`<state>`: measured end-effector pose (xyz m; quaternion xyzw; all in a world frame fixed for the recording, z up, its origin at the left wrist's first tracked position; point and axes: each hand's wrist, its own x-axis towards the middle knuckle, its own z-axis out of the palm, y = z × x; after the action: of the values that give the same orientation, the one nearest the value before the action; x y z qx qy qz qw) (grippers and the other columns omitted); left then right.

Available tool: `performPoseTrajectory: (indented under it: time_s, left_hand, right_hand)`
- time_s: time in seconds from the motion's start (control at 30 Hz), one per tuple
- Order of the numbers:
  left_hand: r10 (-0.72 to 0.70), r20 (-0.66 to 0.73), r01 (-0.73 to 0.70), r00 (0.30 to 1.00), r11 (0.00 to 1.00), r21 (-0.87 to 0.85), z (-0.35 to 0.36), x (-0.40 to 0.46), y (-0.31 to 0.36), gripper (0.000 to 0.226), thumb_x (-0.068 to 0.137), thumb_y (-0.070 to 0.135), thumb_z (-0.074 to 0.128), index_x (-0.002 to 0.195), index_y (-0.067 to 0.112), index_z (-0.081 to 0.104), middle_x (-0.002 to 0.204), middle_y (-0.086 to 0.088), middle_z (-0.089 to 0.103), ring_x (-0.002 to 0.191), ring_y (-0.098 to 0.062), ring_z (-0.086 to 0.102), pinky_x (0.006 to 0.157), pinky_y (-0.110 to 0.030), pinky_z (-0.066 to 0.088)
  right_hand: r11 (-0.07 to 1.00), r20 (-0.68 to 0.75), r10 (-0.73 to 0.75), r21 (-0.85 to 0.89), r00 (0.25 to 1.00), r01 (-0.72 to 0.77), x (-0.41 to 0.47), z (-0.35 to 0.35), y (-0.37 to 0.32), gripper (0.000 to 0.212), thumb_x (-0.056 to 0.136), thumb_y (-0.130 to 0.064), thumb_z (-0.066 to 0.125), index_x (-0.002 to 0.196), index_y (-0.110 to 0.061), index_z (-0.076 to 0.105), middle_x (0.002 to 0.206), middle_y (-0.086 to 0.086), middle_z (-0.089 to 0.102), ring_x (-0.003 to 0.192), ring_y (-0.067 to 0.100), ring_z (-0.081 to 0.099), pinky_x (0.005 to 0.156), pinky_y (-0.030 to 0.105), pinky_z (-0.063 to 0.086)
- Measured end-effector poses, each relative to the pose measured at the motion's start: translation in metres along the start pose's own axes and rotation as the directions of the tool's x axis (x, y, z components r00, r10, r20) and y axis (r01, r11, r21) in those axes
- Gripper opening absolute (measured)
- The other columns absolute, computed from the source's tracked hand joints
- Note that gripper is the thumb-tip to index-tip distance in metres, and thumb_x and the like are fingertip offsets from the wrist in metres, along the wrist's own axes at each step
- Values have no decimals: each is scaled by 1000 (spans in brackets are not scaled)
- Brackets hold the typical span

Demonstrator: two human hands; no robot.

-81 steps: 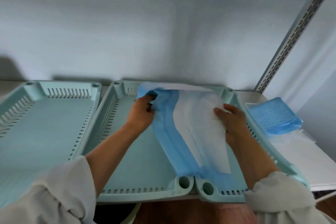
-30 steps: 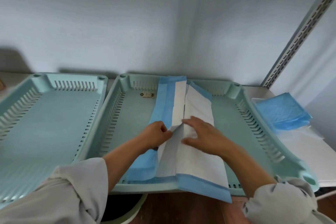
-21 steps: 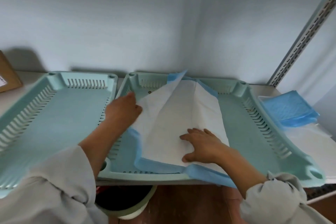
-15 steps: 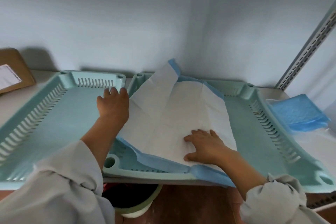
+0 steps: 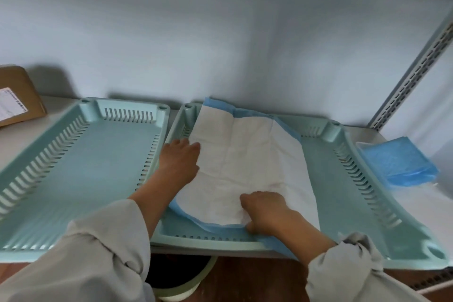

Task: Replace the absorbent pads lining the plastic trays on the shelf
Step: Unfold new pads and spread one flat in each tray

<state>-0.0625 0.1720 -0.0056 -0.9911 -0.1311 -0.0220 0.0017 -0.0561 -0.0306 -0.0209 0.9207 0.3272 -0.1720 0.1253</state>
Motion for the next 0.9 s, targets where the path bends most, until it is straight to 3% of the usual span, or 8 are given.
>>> performPoseTrajectory:
  time_s: [0.17,0.3,0.4,0.5,0.63,0.7,0.8,0.9]
  left_hand:
    - [197,347,64,917,786,-615,-23,-10,30,33,92,42,55,91,12,69,85,-1,73,69,-9,68,58,-21,53]
    - [372,669,149,643,797,-586,-34,-20,27,40,88,44,61,109,11,67,108,-7,71,93,-14,68,72,-24,57]
    - [221,580,4,784,932,-362,-33,-21,25,58,87,48,60,131,10,51,133,-7,54,114,-23,57,82,-29,53]
    - [51,399,107,915,926,-362,-34,-20,22,60,95,45,46,141,7,37,136,-12,48,116,-28,54,90,-32,51]
    - [-87,396,286,914,832,-475,-31,-15,13,63,94,52,41,139,8,34,128,-17,49,104,-30,59,74,-37,60]
    - [-108,341,262,934,856,-446,-29,-15,7,65,95,49,42,146,12,25,137,-19,45,113,-34,56,85,-41,56]
    - [-84,101,116,991,918,-378,-25,-11,3,68,96,44,43,151,19,13,155,-18,20,143,-36,22,112,-44,29]
    - [-38,170,130,985,810,-572,-25,-8,11,66,97,43,42,150,19,12,147,-17,34,128,-36,45,97,-44,46]
  right_hand:
    - [937,-257,197,334,946,-104,10,-17,13,22,90,-33,52,98,-18,66,98,6,68,89,23,64,73,30,46]
    - [865,-377,333,487,864,-121,7,-32,28,23,91,-31,49,94,-18,67,91,2,69,82,20,63,65,26,41]
    - [869,-423,378,469,824,-158,0,-37,35,24,91,-32,47,95,-21,68,91,-1,68,83,19,62,64,27,41]
    - [856,-406,421,473,811,-208,-6,-36,41,23,90,-34,47,92,-22,66,89,-3,67,81,18,61,66,28,45]
    - [807,-348,454,550,820,-214,-11,-36,43,21,86,-31,50,81,-18,66,79,-2,66,74,16,61,64,29,47]
    - [794,-343,456,574,821,-201,-13,-37,42,20,84,-28,51,78,-17,66,77,-2,67,72,16,61,62,27,45]
    - [817,-329,422,542,845,-197,-15,-39,37,22,85,-27,51,103,-24,63,99,-5,67,92,16,61,69,27,43]
    - [862,-258,311,482,915,-157,-11,-41,25,45,86,-26,51,130,-31,46,119,-5,61,111,17,56,76,27,39]
